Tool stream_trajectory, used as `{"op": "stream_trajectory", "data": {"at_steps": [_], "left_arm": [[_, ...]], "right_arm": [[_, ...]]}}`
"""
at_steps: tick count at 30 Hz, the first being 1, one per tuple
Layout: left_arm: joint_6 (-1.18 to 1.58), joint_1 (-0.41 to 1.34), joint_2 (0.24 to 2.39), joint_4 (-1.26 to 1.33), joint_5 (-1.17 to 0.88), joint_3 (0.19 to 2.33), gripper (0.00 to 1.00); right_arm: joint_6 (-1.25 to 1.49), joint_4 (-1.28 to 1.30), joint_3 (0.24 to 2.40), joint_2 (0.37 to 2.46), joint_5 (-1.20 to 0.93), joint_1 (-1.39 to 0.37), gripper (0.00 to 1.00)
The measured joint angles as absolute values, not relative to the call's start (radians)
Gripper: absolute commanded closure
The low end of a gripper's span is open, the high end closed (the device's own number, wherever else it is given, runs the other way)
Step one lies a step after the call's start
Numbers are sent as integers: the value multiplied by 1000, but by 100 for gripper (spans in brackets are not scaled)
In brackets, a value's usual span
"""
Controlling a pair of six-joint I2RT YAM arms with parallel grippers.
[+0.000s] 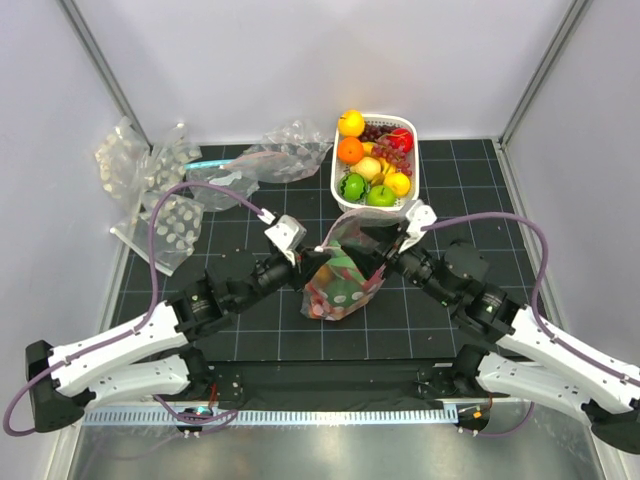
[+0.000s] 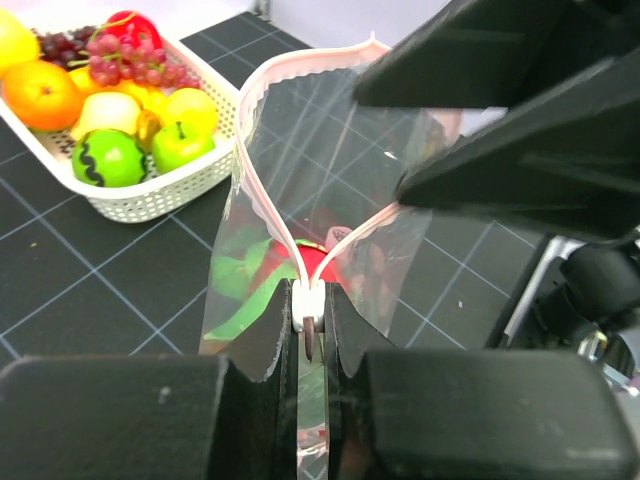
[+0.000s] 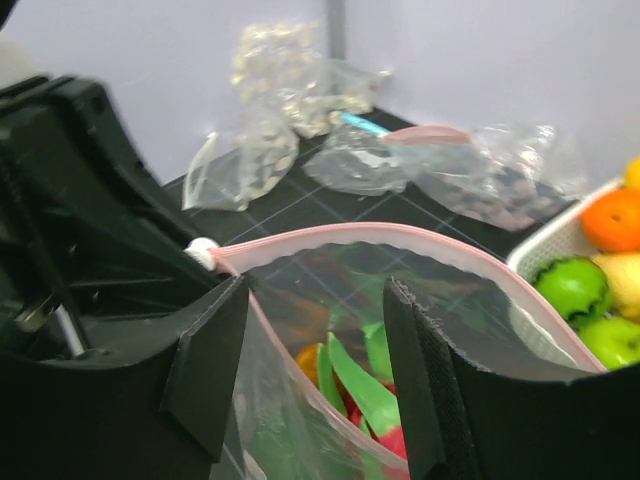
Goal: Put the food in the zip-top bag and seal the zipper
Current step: Adjust the zipper food storage bag at the center of the board.
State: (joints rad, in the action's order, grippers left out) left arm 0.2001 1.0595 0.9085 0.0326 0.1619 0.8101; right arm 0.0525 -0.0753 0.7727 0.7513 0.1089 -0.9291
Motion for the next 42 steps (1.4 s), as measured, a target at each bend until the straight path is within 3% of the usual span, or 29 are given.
{"op": "stream_trajectory", "data": {"at_steps": [9, 14, 17, 19, 23, 34, 42], "left_arm": [[198, 1060, 870, 25, 104, 792, 100], [198, 1059, 849, 23, 108, 779, 98], [199, 1059, 839, 23, 109, 772, 87], [197, 1059, 837, 24, 108, 770, 72], [199, 1059, 836, 36, 104, 769, 61], [200, 1059, 886, 47, 104, 769, 65], [203, 1059, 933, 44, 104, 784, 76]], "right_arm": [[-41, -36, 816, 860, -154, -929, 64], [-66, 9, 846, 887, -204, -929, 99], [-73, 24, 855, 891, -212, -929, 99], [-73, 26, 855, 888, -210, -929, 99], [-54, 14, 836, 860, -163, -929, 99], [-17, -38, 749, 751, -59, -929, 99], [-17, -38, 749, 760, -116, -929, 99]]}}
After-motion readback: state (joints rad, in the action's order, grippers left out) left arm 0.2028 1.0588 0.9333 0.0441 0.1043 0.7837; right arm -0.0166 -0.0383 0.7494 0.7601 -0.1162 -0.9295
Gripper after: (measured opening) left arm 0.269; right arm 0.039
